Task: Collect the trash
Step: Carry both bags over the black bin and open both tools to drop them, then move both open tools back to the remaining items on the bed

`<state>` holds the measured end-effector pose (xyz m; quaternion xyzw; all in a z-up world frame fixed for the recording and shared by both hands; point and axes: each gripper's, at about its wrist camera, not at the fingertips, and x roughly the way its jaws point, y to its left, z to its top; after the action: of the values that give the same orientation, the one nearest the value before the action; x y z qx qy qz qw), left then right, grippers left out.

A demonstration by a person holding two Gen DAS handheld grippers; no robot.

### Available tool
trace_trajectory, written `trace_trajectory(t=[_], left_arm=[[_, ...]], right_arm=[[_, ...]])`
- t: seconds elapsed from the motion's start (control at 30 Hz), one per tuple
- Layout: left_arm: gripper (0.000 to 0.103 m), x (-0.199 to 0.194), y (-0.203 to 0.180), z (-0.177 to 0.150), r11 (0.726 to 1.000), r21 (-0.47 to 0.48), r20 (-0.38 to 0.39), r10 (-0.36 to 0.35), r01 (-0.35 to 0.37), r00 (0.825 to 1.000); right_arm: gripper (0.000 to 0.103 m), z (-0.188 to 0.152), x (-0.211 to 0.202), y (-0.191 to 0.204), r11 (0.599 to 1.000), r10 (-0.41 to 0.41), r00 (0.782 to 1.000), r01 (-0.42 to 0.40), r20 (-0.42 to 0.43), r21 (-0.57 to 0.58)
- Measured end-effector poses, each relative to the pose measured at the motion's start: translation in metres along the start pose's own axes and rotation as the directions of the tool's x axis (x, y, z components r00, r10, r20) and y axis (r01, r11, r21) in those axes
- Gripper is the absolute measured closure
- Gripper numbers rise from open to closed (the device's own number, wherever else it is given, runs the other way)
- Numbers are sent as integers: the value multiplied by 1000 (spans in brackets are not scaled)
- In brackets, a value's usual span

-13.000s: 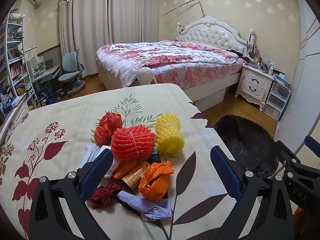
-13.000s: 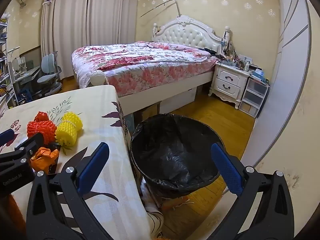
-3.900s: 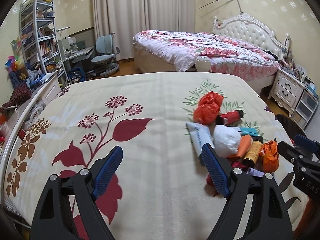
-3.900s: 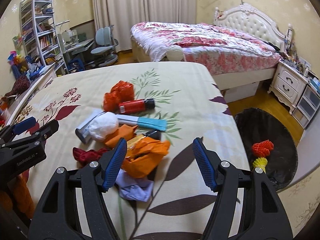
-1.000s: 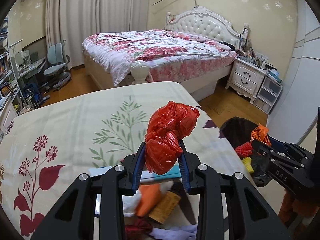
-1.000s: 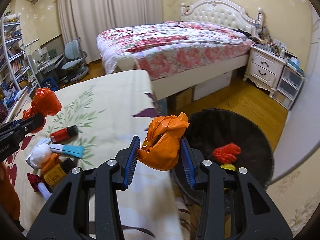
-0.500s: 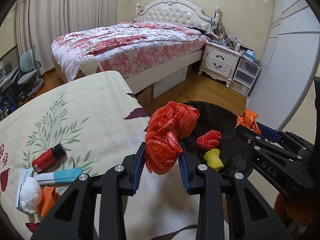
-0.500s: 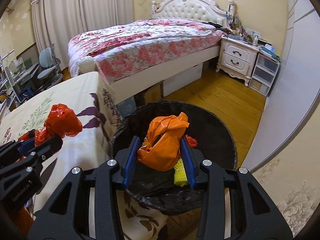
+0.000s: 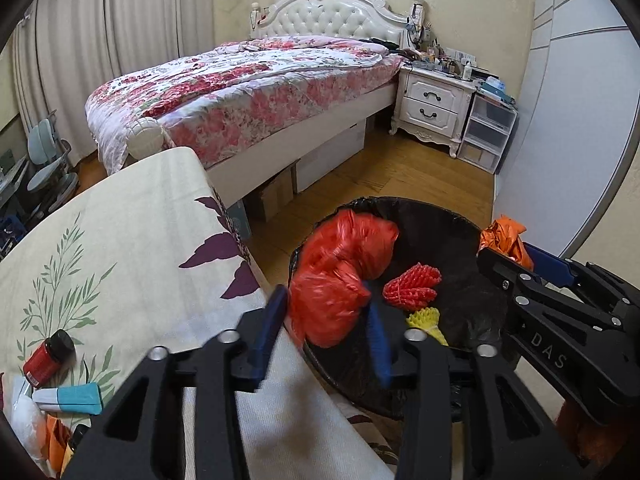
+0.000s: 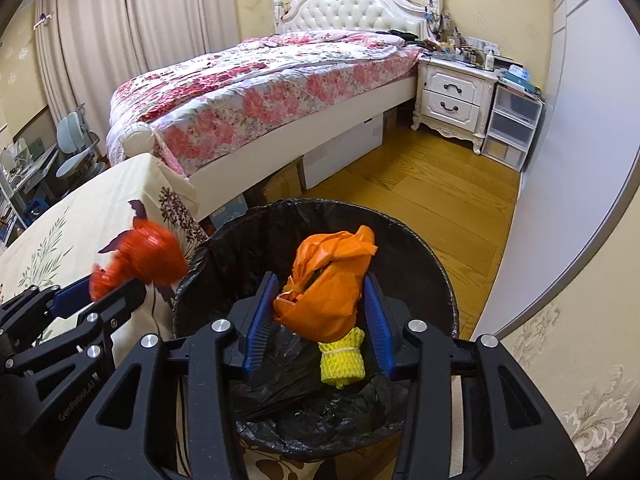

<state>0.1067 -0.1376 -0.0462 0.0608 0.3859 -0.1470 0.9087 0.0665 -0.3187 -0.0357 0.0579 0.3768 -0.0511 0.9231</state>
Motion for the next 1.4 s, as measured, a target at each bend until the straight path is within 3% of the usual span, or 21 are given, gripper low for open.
trace_trajectory(t=[0.03, 0.1, 0.2, 0.3, 0.37, 0.47, 0.77, 1.17, 1.4], left_arm=[[44, -1, 0, -1, 1000, -5, 6, 4, -4, 1000], [33, -3, 2, 0, 1000, -17, 12, 10, -10, 1000], [30, -6, 5, 0, 999, -25, 18, 29, -28, 999], [27, -11, 11, 0, 998, -47, 22, 45, -44, 999], [26, -16, 16, 0, 997, -61, 26, 52, -50, 998], [24, -27, 21, -1, 995, -69, 39, 70, -67, 997], [23, -64, 43, -16, 990, -101, 53, 100, -94, 994], [22, -122, 96, -66, 971, -148, 51, 196, -187, 979], [22, -146, 132, -104, 946, -202, 11, 262, -255, 965]], right_arm=[[44, 0, 0, -2, 1000, -7, 1000, 7, 7, 9], [41, -1, 0, -3, 1000, -21, 1000, 20, 16, 16], [37, -1, 0, -4, 999, -42, 999, 42, 15, 19], [27, -2, -5, -5, 998, -58, 998, 57, 27, 26], [14, -3, -9, -4, 996, -84, 995, 83, 51, 29], [10, -5, -18, 0, 992, -121, 990, 119, 79, 29], [9, -15, -44, 26, 994, -90, 993, 94, 83, -56], [9, -40, -94, 75, 990, 48, 994, -34, 101, -135], [11, -61, -110, 106, 974, 148, 987, -136, 57, -179]])
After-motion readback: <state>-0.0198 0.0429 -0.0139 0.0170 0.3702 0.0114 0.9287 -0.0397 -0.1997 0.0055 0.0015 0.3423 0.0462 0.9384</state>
